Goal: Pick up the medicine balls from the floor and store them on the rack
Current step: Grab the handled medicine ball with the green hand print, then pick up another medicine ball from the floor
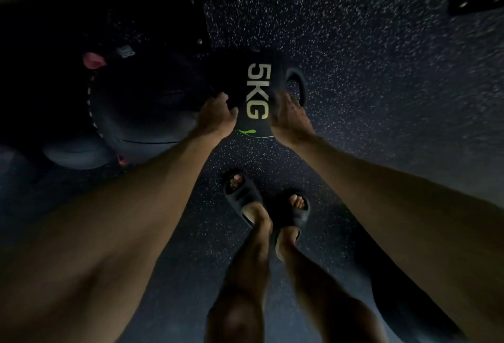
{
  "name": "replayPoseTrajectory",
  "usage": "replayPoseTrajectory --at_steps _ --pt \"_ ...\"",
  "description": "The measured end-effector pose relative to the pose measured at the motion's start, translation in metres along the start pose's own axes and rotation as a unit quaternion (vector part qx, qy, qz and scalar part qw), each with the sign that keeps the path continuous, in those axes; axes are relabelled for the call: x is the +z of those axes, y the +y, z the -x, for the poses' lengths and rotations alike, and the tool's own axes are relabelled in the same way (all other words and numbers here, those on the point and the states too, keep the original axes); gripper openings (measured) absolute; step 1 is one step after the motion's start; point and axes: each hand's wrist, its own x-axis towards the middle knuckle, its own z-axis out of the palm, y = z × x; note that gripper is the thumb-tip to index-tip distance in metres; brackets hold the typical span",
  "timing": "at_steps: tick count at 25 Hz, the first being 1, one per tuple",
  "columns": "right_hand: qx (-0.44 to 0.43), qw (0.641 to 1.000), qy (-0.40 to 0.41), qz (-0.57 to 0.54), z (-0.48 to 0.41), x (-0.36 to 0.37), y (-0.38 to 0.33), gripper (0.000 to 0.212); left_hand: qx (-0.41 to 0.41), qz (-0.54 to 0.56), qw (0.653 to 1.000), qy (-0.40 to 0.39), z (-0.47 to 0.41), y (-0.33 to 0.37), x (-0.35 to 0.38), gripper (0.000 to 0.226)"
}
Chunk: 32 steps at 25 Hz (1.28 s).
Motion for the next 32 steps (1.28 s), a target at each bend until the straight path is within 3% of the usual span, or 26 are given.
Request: replayPoseTrajectory --at_steps 3,6,10,12,18,23,28,32 --pt "-0.005 0.997 -0.07 0.021 0.06 -0.037 -0.041 0.037 0.026 -0.039 0.998 -0.042 0.069 0.013 -0.039 0.042" --pt "-0.038 0.989 -0.125 0.077 0.136 -0.072 -0.092 0.032 0.034 -0.033 0.998 -0.028 0.156 0.023 -0.085 0.038" --pt "-0.078 0.972 -0.177 0.137 0.213 -0.083 -0.112 0.022 -0.024 0.014 0.999 -0.042 0.261 0.017 -0.098 0.036" --pt "-0.134 0.957 -0.203 0.161 0.275 -0.088 -0.134 0.02 -0.063 0.054 0.997 -0.005 0.335 -0.003 -0.106 0.035" --pt "-0.251 0.883 -0.257 0.303 0.413 -0.075 -0.167 0.036 -0.19 0.183 0.961 0.089 0.518 -0.048 -0.056 0.04" --pt "-0.328 0.775 -0.349 0.413 0.514 -0.04 -0.173 0.036 -0.287 0.287 0.904 0.136 0.645 -0.078 0.012 0.039" --pt "-0.407 0.646 -0.376 0.525 0.618 0.015 -0.16 0.035 -0.408 0.409 0.782 0.235 0.761 -0.089 0.097 0.036" --pt "-0.495 0.534 -0.378 0.571 0.705 0.051 -0.132 0.037 -0.425 0.445 0.745 0.257 0.847 -0.1 0.182 0.034"
